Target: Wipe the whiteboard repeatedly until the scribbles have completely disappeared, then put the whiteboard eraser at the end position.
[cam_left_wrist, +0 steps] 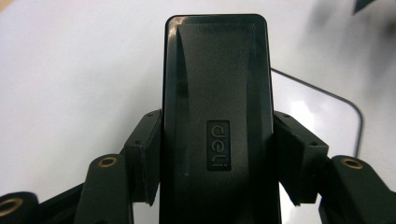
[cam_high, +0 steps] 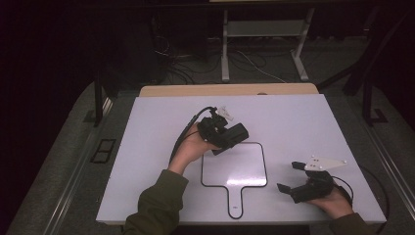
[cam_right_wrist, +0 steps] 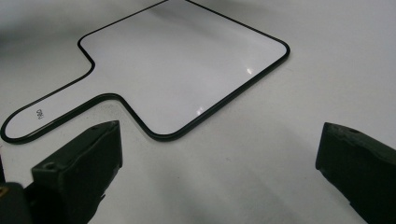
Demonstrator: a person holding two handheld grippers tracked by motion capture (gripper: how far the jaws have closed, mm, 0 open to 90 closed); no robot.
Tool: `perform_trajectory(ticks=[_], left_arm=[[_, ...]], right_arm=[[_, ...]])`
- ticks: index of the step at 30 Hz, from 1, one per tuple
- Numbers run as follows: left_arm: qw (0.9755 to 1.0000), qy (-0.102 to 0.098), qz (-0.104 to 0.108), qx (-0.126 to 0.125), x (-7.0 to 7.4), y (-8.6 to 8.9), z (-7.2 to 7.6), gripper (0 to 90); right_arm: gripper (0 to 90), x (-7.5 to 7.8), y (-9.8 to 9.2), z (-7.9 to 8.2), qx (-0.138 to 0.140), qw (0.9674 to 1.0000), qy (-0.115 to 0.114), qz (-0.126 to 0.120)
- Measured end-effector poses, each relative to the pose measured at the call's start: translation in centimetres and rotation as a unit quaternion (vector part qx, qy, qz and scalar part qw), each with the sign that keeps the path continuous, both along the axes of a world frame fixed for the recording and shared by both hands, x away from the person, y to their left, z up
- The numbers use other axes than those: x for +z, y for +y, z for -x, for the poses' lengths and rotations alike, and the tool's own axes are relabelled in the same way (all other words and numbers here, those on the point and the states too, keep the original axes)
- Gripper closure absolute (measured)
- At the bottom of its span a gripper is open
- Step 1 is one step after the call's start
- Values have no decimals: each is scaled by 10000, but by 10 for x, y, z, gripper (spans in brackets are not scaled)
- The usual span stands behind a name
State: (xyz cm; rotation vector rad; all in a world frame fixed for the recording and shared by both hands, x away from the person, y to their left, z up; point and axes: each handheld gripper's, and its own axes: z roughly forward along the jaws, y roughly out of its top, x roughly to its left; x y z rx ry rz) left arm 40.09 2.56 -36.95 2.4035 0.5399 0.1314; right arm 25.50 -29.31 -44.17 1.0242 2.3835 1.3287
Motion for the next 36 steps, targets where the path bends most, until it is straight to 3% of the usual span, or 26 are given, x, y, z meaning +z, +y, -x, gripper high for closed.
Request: perform_trajectory(ticks=[8,21,26,27,28,32,36], left_arm=[[9997,15,-61,238,-1,1,-27,389],[9991,-44,-277,302,-10,-6,-77,388],[9990,0,-184,405,-17,-7,-92,388],[9986,35,5,524,-20,-9,-93,388],[9987,8,20,515,-23,-11,-94,388],[9983,-29,-436,391,-31,-17,-100,388],[9975,-20,-549,434,-39,-22,-104,388]], right_arm=[[0,0,0,-1,6,10000,27,-41],[0,0,1,0,45,9999,64,-114],[0,-1,1,-1,50,9999,67,-120],[0,-1,1,-1,51,9999,70,-121],[0,-1,1,-1,52,9999,61,-131],[0,0,0,-1,40,9999,63,-149],[0,0,-1,-1,40,9999,65,-153]])
